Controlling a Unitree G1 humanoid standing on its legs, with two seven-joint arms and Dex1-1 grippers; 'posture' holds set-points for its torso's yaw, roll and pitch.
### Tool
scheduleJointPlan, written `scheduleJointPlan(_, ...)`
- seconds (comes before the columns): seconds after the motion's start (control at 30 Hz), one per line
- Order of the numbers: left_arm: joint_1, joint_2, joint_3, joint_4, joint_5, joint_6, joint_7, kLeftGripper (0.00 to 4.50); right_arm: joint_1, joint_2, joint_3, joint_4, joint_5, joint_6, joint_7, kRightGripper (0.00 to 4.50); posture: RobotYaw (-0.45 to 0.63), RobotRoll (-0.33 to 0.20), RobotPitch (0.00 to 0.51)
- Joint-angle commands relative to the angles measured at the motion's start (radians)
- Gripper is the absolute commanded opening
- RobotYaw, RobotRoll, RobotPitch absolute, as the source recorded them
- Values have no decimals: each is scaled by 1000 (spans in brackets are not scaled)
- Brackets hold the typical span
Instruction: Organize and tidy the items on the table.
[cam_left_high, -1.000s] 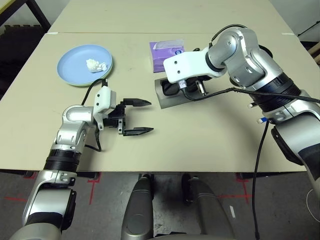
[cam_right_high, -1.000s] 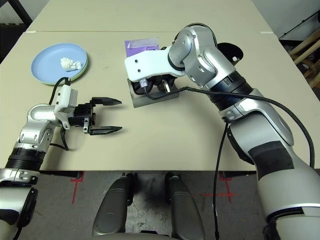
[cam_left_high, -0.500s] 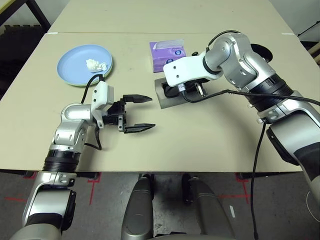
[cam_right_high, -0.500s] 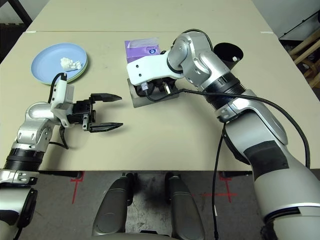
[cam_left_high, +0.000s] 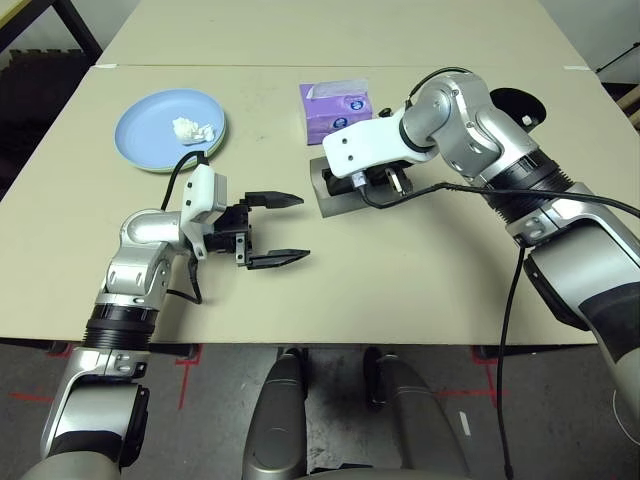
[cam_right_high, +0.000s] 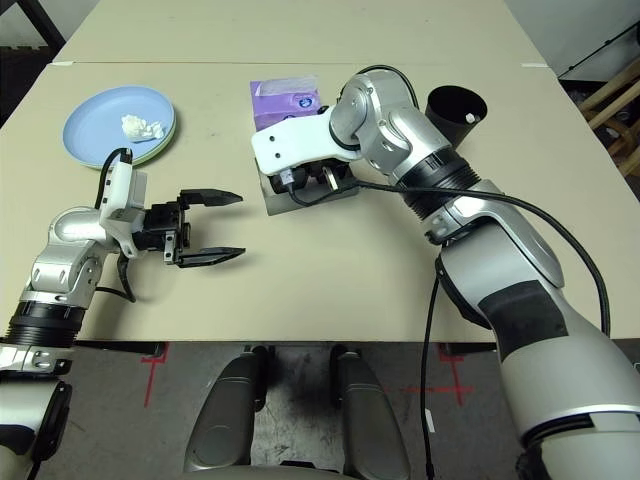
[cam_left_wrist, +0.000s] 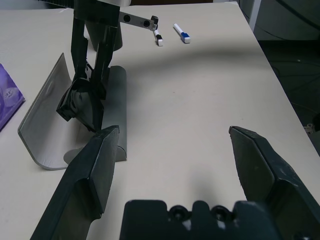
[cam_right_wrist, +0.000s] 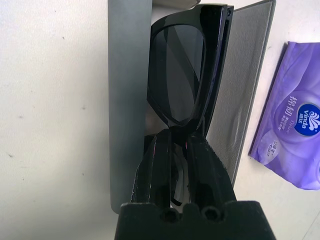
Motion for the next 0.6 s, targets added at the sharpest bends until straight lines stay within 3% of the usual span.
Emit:
scheduleJointPlan(0.03,21,10,0,-15,-1,-1,-8,4500,-13,8,8,20,-3,-14,10,314,263,0,234)
scheduleJointPlan(0.43,24,12,0,-17,0,2,-4,4500,-36,25,13,79,-9,-56,16,314,270,0,234)
scheduleJointPlan(0.47,24,12,0,-17,0,2,-4,4500,-37,25,13,81,-10,-58,15,1046,270,0,234)
scheduleJointPlan(0.6,20,15,2,-8,1,-2,-7,4500,-38,25,9,82,-14,-62,19,2343,264,0,232)
